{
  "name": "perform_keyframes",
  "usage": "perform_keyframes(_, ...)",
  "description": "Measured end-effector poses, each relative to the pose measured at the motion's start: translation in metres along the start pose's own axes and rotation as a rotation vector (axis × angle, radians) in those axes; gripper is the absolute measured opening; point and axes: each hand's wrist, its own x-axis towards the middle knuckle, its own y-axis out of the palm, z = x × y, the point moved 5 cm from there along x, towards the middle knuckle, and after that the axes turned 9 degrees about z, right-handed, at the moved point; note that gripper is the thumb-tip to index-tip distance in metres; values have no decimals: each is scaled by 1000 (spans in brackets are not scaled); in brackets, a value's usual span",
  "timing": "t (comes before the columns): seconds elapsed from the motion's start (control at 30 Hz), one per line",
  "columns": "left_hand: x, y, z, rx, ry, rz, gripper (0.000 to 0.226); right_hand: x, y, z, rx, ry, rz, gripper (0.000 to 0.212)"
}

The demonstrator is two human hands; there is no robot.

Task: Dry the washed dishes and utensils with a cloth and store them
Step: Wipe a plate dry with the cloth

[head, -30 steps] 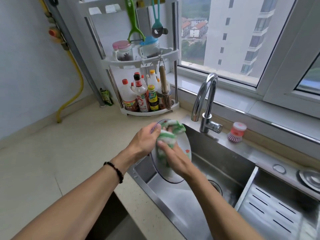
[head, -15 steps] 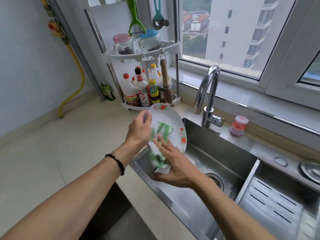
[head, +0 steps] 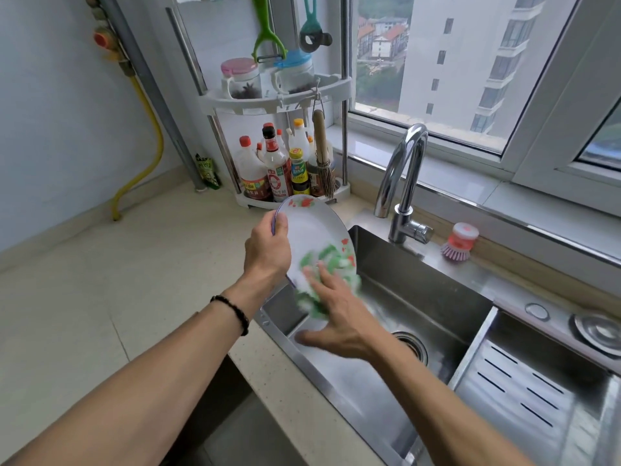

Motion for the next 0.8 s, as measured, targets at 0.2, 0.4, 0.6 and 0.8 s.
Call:
perform_keyframes(0.2, 8, -11, -1, 14, 91, 164, 34, -3, -3, -23, -270, 76, 1, 111)
perform_keyframes(0.4, 8, -14, -3, 5, 51, 99, 36, -5, 8, 21, -7, -113, -58, 103)
perform_keyframes(0.6, 6, -25, 13, -252, -261, 449, 33, -12, -11, -21, -452, -94, -307, 84)
perform_keyframes(0.8, -14, -8, 13, -521, -263, 373, 36, -5, -35, 4, -475, -43, -671, 36)
